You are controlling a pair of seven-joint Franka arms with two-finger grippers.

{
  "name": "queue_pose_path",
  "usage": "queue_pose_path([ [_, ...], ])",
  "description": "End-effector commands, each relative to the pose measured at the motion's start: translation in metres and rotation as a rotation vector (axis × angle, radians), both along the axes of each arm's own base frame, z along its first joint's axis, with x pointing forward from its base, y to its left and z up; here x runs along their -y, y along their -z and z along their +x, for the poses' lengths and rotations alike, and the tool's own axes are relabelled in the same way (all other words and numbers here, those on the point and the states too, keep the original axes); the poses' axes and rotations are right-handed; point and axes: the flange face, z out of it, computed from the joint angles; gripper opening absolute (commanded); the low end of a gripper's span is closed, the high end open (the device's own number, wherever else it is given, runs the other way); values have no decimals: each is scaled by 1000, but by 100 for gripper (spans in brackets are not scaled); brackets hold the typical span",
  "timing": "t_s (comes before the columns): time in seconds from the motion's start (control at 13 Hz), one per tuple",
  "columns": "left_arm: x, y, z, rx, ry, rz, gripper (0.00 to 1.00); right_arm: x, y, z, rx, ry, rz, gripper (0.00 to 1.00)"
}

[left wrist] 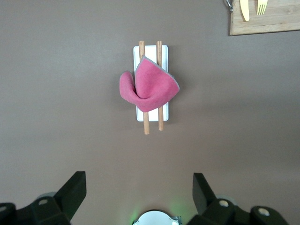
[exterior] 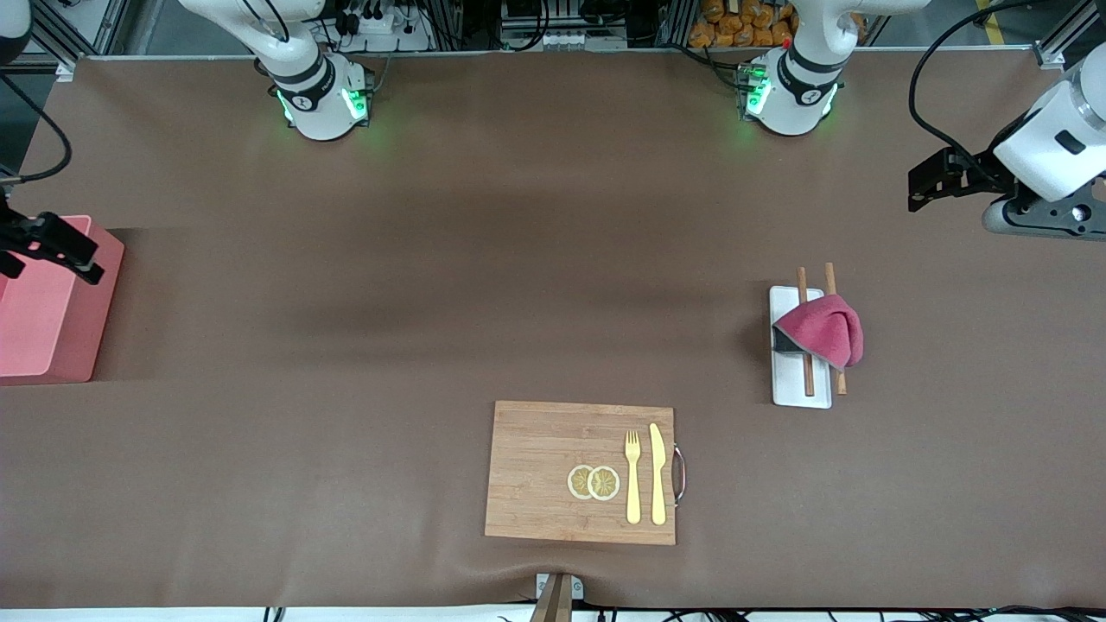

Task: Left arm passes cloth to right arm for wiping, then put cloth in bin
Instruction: 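Move the left gripper over the pink cloth on the tray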

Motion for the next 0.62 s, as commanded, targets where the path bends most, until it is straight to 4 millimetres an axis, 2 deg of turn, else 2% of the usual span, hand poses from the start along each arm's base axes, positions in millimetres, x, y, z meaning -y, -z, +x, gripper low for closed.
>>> queue_pose_path([
  [0.0, -5, -7, -3, 3, -14, 25, 100, -8, -1, 0, -10, -6, -5, 100],
  [0.08, -4, -4, -1, -3, -15, 24, 100, -13, -1, 1, -8, -17, -5, 100],
  [0.31, 7, 1, 3, -10, 3, 27, 100, -9, 0, 2, -10, -9, -6, 100],
  [0.46, 20, 13, 8, -29, 28, 31, 100, -9, 1, 1, -13, -9, -6, 100],
  [0.54, 31, 27, 14, -53, 53, 36, 100, -9, 1, 1, -13, -9, -5, 100],
])
